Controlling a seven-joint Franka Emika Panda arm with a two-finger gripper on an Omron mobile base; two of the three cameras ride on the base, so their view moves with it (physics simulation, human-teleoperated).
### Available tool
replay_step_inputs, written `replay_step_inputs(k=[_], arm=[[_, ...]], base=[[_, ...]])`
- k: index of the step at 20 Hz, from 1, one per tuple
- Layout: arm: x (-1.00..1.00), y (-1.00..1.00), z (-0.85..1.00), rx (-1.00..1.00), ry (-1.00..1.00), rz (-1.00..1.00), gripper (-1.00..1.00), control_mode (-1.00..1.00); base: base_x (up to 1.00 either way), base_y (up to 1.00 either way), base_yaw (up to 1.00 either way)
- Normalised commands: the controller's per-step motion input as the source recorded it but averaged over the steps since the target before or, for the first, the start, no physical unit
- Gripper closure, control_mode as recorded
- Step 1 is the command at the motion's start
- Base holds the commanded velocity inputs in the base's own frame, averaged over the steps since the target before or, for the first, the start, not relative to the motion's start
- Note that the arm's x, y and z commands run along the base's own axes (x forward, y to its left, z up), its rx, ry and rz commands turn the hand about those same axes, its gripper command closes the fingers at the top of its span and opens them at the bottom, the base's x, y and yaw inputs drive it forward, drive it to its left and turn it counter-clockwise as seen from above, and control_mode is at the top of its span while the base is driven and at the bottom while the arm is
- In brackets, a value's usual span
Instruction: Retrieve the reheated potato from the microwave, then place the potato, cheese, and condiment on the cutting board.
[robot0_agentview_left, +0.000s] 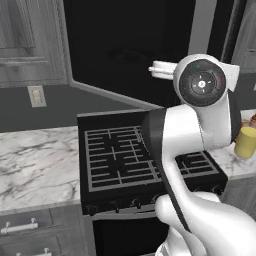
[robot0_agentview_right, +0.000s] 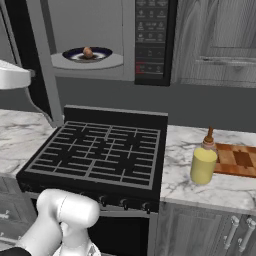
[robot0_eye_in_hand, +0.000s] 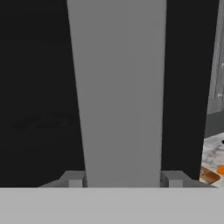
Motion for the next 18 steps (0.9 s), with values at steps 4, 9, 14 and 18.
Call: replay_step_inputs(k=[4, 9, 14, 18], arm=[[-0.40, 0.55, 0.13, 0.00, 0.00, -0.07, 1.00, -1.00], [-0.38, 0.58, 0.07, 0.00, 0.00, -0.06, 1.00, -1.00], [-0.30, 0.55, 0.03, 0.00, 0.00, -0.02, 1.00, -1.00], [-0.20, 0.49, 0.00, 0.00, 0.00, 0.00, 1.00, -1.00]], base=[[0.00, 0.00, 0.00], [0.00, 0.00, 0.00], [0.00, 0.00, 0.00], [0.00, 0.00, 0.00]])
